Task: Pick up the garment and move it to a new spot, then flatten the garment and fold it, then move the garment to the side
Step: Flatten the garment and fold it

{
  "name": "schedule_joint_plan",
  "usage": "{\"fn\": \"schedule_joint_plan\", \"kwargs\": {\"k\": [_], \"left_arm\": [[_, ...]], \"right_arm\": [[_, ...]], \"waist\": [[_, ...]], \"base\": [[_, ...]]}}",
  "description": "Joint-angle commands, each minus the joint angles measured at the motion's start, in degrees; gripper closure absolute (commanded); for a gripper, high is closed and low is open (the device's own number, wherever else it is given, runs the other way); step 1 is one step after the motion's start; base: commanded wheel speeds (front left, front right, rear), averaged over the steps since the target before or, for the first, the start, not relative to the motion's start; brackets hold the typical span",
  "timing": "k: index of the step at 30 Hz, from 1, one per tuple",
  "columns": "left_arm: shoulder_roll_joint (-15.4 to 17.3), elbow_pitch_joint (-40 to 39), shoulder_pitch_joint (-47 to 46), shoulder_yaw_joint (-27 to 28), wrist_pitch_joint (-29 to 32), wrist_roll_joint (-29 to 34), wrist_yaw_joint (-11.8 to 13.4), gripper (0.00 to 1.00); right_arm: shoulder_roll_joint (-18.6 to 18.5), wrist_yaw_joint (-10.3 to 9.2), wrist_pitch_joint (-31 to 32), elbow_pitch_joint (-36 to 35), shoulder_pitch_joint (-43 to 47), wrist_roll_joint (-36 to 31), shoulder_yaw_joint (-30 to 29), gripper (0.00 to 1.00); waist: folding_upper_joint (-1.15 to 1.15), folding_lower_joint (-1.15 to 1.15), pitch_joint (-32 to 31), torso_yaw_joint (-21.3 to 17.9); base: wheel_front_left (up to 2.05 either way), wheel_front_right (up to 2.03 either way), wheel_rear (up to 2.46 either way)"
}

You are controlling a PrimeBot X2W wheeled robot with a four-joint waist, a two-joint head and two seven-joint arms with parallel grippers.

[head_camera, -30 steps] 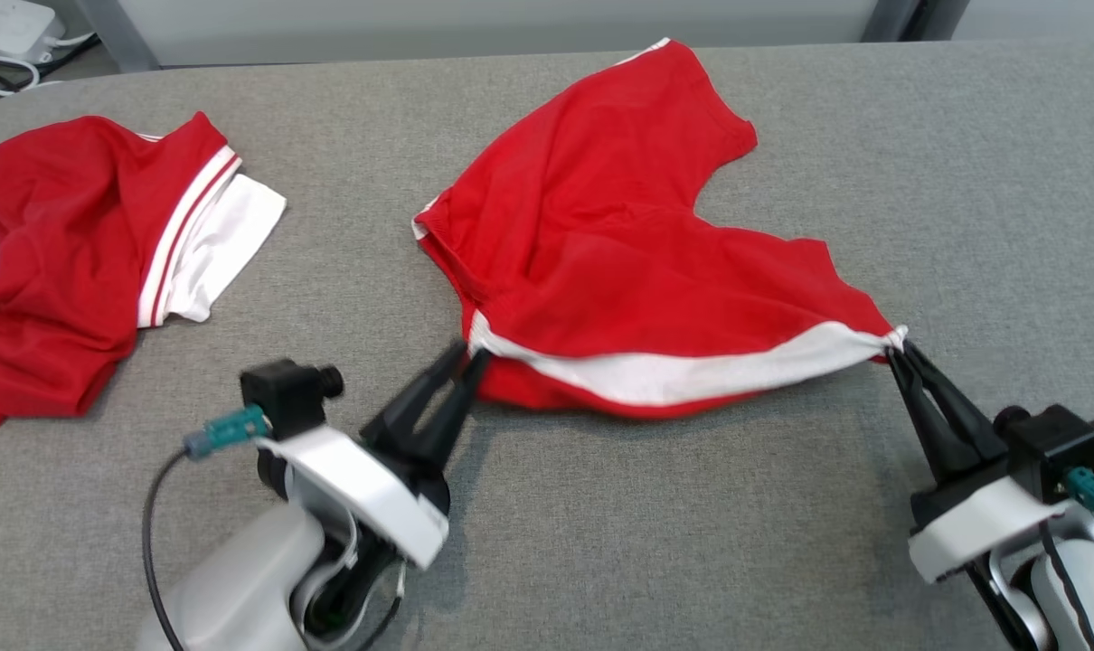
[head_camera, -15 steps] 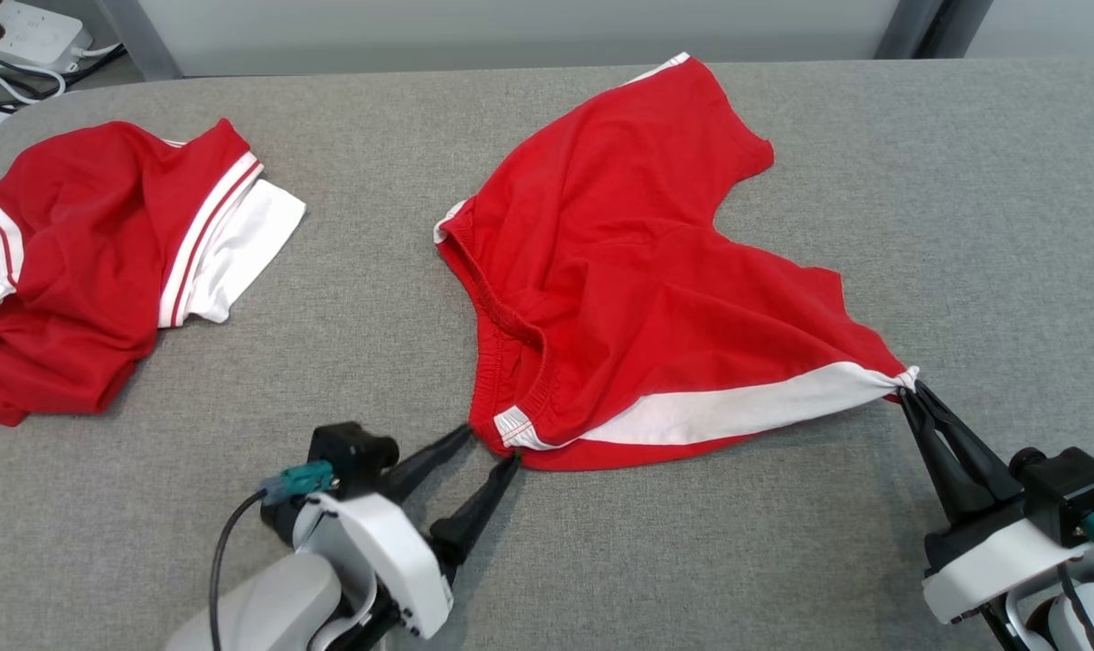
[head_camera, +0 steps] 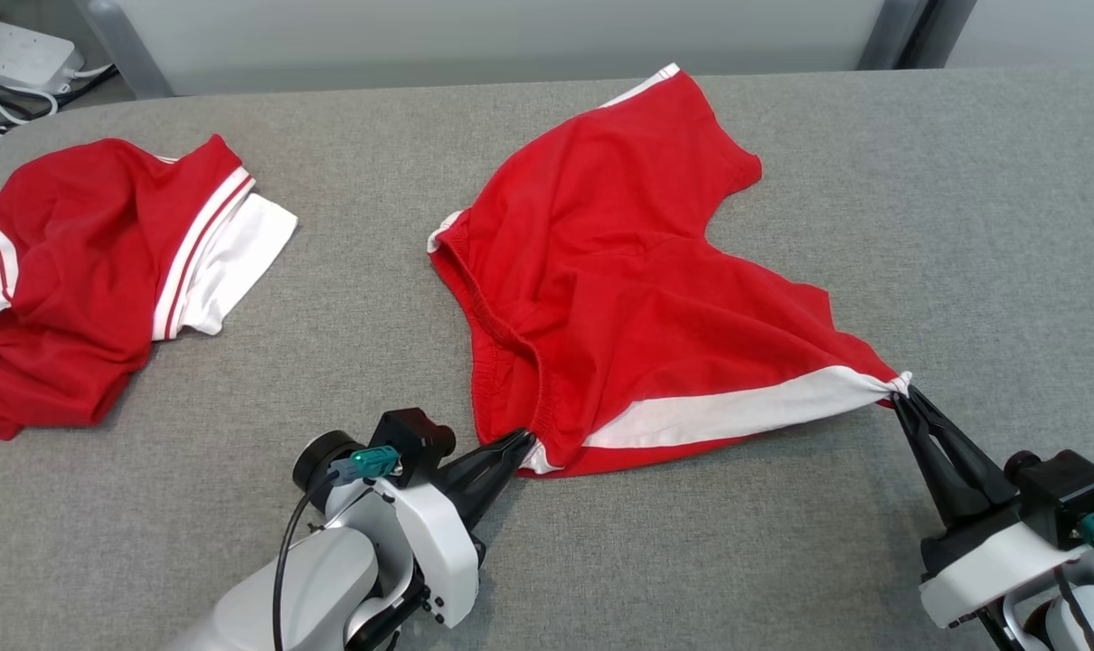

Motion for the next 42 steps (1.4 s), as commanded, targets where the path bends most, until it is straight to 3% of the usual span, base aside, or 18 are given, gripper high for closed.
{"fn": "schedule_joint_plan", "kwargs": {"k": [1, 7, 10, 19, 25, 31, 36, 37, 38, 39, 40, 41, 42], "left_arm": [[1.16, -1.07, -2.44, 1.47, -0.28, 0.04, -0.23, 1.00], [3.62, -5.11, -0.53, 0.98, 1.96, -1.77, -0.32, 1.00], [6.18, -8.83, 0.77, 1.03, 4.35, -2.83, 0.81, 1.00], [15.24, -21.55, 5.69, 2.34, 11.42, -6.51, 7.89, 1.00], [19.43, -28.36, 7.44, 1.56, 16.97, -8.02, 10.88, 1.00], [21.94, -33.68, 8.02, 1.03, 21.70, -9.66, 12.99, 1.00], [21.17, -33.64, 8.56, 1.28, 21.75, -10.74, 13.61, 1.00], [20.78, -33.58, 8.59, 1.49, 21.28, -10.94, 13.47, 0.91], [20.45, -33.47, 8.50, 1.65, 20.72, -10.85, 13.35, 0.84], [20.07, -33.25, 8.42, 1.90, 19.96, -10.68, 13.39, 0.60], [19.66, -32.99, 8.45, 2.10, 19.38, -10.71, 13.39, 0.43], [19.66, -32.99, 8.45, 2.10, 19.38, -10.71, 13.39, 0.43], [19.37, -32.75, 8.47, 2.11, 19.06, -10.68, 13.30, 0.19]], "right_arm": [[-1.62, 0.00, -0.32, -1.48, 0.70, 0.59, 0.51, 1.00], [-2.54, 0.00, -0.32, -2.10, 2.97, 1.97, 1.37, 1.00], [-4.08, 0.00, 0.68, -3.17, 5.38, 4.02, 2.41, 1.00], [-7.20, 0.00, 5.04, -6.69, 10.79, 8.96, 3.05, 1.00], [-7.85, 0.00, 9.95, -6.59, 12.02, 12.51, 4.42, 1.00], [-8.64, 0.00, 14.01, -6.93, 12.91, 15.95, 4.48, 1.00], [-8.26, 0.00, 16.04, -6.75, 12.90, 17.13, 4.46, 1.00], [-8.10, 0.00, 16.00, -6.84, 12.80, 17.18, 4.35, 0.76], [-7.96, 0.00, 15.95, -6.98, 12.70, 17.19, 4.26, 0.65], [-7.83, 0.00, 15.68, -7.20, 12.53, 17.03, 4.10, 0.28], [-7.69, 0.00, 15.47, -7.38, 12.40, 16.90, 3.98, 0.00], [-7.69, 0.00, 15.47, -7.38, 12.40, 16.90, 3.98, 0.00], [-7.63, 0.00, 15.33, -7.57, 12.32, 16.73, 3.94, 0.00]], "waist": [[0.00, 0.00, -0.24, 0.02], [0.00, 0.00, -1.11, 0.45], [0.00, 0.00, -1.27, 0.91], [0.00, 0.00, -0.61, 1.05], [0.00, 0.00, -0.22, 1.54], [0.00, 0.00, 0.05, 2.15], [0.00, 0.00, 0.26, 2.35], [0.00, 0.00, 0.31, 2.37], [0.00, 0.00, 0.35, 2.38], [0.00, 0.00, 0.38, 2.39], [0.00, 0.00, 0.39, 2.39], [0.00, 0.00, 0.39, 2.39], [0.00, 0.00, 0.39, 2.38]], "base": [[0.00, 0.00, 0.00], [0.00, 0.00, 0.00], [0.00, 0.00, 0.00], [0.00, 0.00, 0.00], [0.00, 0.00, 0.00], [0.00, 0.00, 0.00], [0.00, 0.00, 0.00], [0.00, 0.00, 0.00], [0.00, 0.00, 0.00], [0.00, 0.00, 0.00], [0.00, 0.00, 0.00], [0.00, 0.00, 0.00], [0.00, 0.00, 0.00]]}}
